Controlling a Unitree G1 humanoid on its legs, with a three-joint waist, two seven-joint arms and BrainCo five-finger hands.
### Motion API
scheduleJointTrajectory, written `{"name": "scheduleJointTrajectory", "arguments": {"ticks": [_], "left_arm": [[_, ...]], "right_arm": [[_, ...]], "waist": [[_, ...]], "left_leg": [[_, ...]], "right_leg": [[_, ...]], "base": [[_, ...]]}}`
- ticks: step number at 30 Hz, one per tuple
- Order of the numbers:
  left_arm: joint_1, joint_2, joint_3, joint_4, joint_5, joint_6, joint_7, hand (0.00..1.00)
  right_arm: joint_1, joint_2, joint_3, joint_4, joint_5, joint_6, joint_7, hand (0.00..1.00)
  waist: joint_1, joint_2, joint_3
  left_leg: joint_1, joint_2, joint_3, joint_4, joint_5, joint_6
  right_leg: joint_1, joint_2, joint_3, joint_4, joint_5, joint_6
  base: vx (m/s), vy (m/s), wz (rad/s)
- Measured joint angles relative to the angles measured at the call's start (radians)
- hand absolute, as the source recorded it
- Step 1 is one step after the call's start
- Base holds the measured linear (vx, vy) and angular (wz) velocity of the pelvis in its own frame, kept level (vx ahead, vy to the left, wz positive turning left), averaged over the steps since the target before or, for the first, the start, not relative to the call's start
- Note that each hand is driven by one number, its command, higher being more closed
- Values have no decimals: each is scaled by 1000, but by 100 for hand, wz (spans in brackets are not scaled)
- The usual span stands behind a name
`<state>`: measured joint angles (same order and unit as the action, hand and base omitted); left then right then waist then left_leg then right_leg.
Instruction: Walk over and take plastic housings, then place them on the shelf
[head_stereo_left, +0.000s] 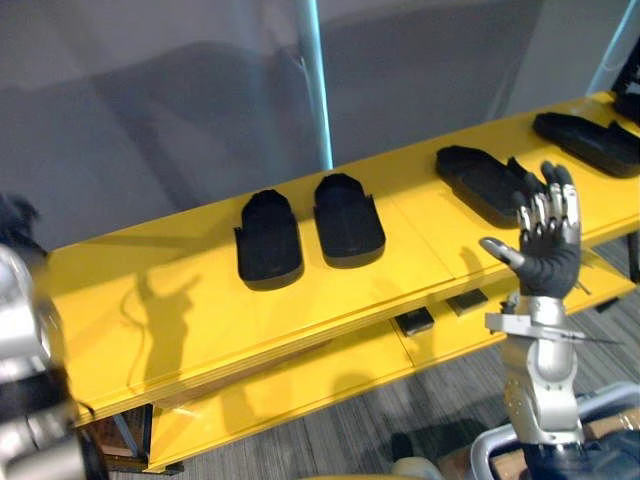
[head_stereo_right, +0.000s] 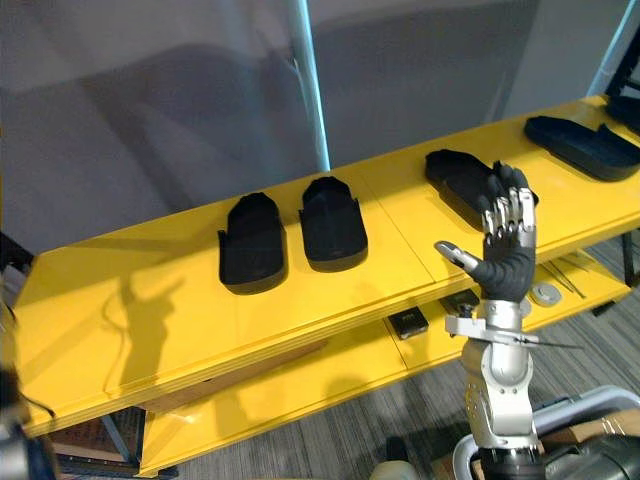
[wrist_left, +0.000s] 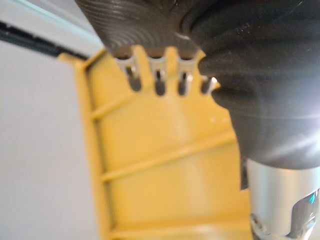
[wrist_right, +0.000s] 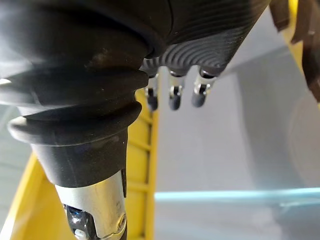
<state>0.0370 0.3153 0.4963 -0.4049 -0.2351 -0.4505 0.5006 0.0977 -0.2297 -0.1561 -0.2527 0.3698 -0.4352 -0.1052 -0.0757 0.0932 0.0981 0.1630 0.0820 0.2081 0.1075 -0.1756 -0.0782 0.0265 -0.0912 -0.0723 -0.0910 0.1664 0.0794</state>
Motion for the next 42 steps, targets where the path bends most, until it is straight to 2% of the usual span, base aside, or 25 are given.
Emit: {"name": "scheduleJointTrajectory", "arguments": {"ticks": [1, 2, 3, 6, 8, 9, 11, 15, 19, 21, 22, 23, 24, 25, 26, 28, 30, 32, 33, 34, 36, 38, 40, 41, 42], "left_arm": [[64, -73, -7, -27, 20, -14, -5, 0], [180, -197, -13, -68, 48, -30, -5, 0], [265, -274, -40, -91, 45, -40, -5, 0], [333, -337, -131, -98, 45, -54, -13, 0], [343, -346, -190, -106, 47, -75, -43, 0], [345, -357, -240, -114, 43, -104, -70, 0], [342, -365, -280, -127, 45, -132, -98, 0], [301, -352, -389, -128, 99, -159, -129, 0], [204, -294, -479, -112, 91, -151, -125, 0], [138, -271, -512, -82, 81, -140, -70, 0], [126, -270, -517, -75, 82, -136, -46, 0], [98, -270, -521, -56, 82, -134, 1, 0], [72, -269, -520, -38, 86, -125, 57, 0], [67, -269, -518, -36, 89, -114, 90, 0], [67, -271, -519, -31, 93, -100, 145, 0], [77, -285, -513, -29, 121, -66, 207, 0], [95, -284, -505, -30, 142, -48, 225, 0], [104, -284, -499, -34, 167, -43, 226, 0], [103, -284, -496, -54, 176, -46, 224, 0], [97, -280, -484, -75, 175, -69, 218, 0], [71, -282, -481, -91, 177, -80, 214, 0], [75, -276, -480, -127, 178, -80, 205, 0], [81, -243, -496, -152, 172, -81, 177, 0], [95, -219, -492, -156, 172, -81, 165, 0], [115, -208, -476, -157, 182, -66, 174, 0]], "right_arm": [[24, 20, -17, -12, 0, 1, 5, 0], [65, 59, -38, -31, 0, 3, 20, 0], [90, 93, -43, -54, 0, 4, 25, 0], [101, 145, -28, -80, 9, 1, 21, 0], [107, 155, -14, -91, 9, -3, -1, 0], [130, 159, -7, -93, 4, -8, -34, 0], [167, 161, -15, -92, 3, -13, -72, 0], [252, 159, -39, -91, -31, -24, -159, 0], [291, 159, -63, -95, -51, -24, -193, 0], [319, 166, -94, -111, -47, -25, -193, 0], [326, 168, -103, -118, -35, -31, -181, 0], [345, 175, -120, -135, -11, -45, -155, 0], [355, 183, -130, -138, 14, -64, -117, 0], [354, 185, -130, -138, 25, -69, -91, 0], [347, 182, -120, -139, 46, -75, -40, 0], [316, 160, -88, -137, 70, -89, 41, 0], [265, 116, -42, -132, 69, -89, 69, 0], [220, 87, -3, -125, 69, -88, 70, 0], [191, 76, 14, -113, 67, -81, 57, 0], [154, 74, 45, -91, 65, -58, 30, 0], [162, 76, 103, -84, 44, -22, -21, 0], [197, 94, 152, -86, 13, -9, -68, 0], [245, 135, 167, -86, -4, -27, -90, 0], [266, 154, 180, -86, -3, -37, -92, 0], [270, 174, 198, -86, 0, -47, -73, 0]], "waist": [[7, -6, -2], [18, -25, -5], [39, -41, -4], [47, -64, 0], [51, -58, 0], [50, -40, -5], [33, -60, -1], [20, -11, 6], [-10, -23, 15], [-50, -37, 42], [-53, -39, 45], [-74, -48, 55], [-83, -57, 67], [-81, -64, 73], [-79, -62, 79], [-74, -42, 85], [-60, -20, 94], [-42, 6, 101], [-37, 25, 102], [-19, 31, 111], [-18, -3, 145], [-12, -27, 170], [-11, -26, 171], [14, -37, 178], [42, -43, 195]], "left_leg": [[1, 1, -7, 1, 0, 0], [1, 4, -12, 2, -1, -1], [0, 7, -19, 5, -4, 0], [-11, 11, -35, 4, -7, -5], [-22, 22, -35, 2, -6, -3], [-41, 42, -31, -10, 0, 3], [-39, 31, -32, -14, 6, -12], [-40, 43, 6, -13, 17, -25], [-39, 61, 94, -5, 1, -39], [-20, 70, 165, 9, -18, -40], [-21, 71, 179, 10, -23, -41], [-22, 70, 204, 17, -31, -40], [-25, 70, 210, 51, -44, -28], [-28, 69, 197, 79, -52, -14], [-40, 65, 120, 144, -73, 22], [-82, 42, -41, 282, -92, 56], [-123, 8, -159, 392, -93, 59], [-151, -17, -246, 451, -140, 88], [-171, -26, -286, 420, -164, 95], [-162, -33, -290, 404, -173, 83], [-162, -65, -295, 448, -176, 77], [-189, -74, -308, 555, -202, 74], [-181, -57, -292, 524, -269, 98], [-135, -44, -227, 470, -314, 93], [-124, -33, -153, 427, -318, 90]], "right_leg": [[8, 0, -11, 0, -4, -1], [15, 2, -18, 0, -18, -7], [21, 5, -28, 0, -20, -8], [27, 0, -63, 0, -28, -6], [19, 7, -65, 0, -66, 17], [-5, 17, -65, 40, -68, 1], [2, 8, -67, 36, -51, -6], [-12, 32, -41, 11, -41, -8], [-68, 64, 50, 11, -21, -15], [-86, 85, 118, 11, -10, -17], [-95, 89, 132, 10, -9, -16], [-113, 96, 164, 2, -5, -14], [-125, 104, 207, 2, 2, -18], [-129, 109, 237, 2, 2, -19], [-130, 119, 289, 3, 3, -23], [-128, 124, 352, 11, -3, -34], [-132, 118, 381, 11, -5, -40], [-148, 117, 390, 23, -3, -42], [-192, 130, 387, 75, -17, -32], [-257, 153, 388, 191, -45, -5], [-300, 141, 373, 330, -90, 15], [-292, 125, 386, 370, -90, 15], [-286, 134, 381, 365, -76, 37], [-294, 143, 368, 339, -29, 71], [-269, 118, 303, 246, 38, 70]], "base": [[-55, -12, 30], [-62, -23, 26], [-56, -27, 28], [-83, -47, 35], [-51, -44, 2], [44, -29, 7], [66, -16, 7], [54, -10, -21], [62, -2, -73], [44, -1, -92], [5, 5, -82], [-28, 6, -87], [-25, 0, -103], [4, -21, -130], [33, -22, -123], [70, 24, -119], [46, 154, -95], [-29, 250, -51], [-73, 201, -27], [-75, 162, -17], [-89, 117, 6], [-170, 166, -3], [-233, 147, -42], [-342, 137, -120], [-377, 109, -126]]}}
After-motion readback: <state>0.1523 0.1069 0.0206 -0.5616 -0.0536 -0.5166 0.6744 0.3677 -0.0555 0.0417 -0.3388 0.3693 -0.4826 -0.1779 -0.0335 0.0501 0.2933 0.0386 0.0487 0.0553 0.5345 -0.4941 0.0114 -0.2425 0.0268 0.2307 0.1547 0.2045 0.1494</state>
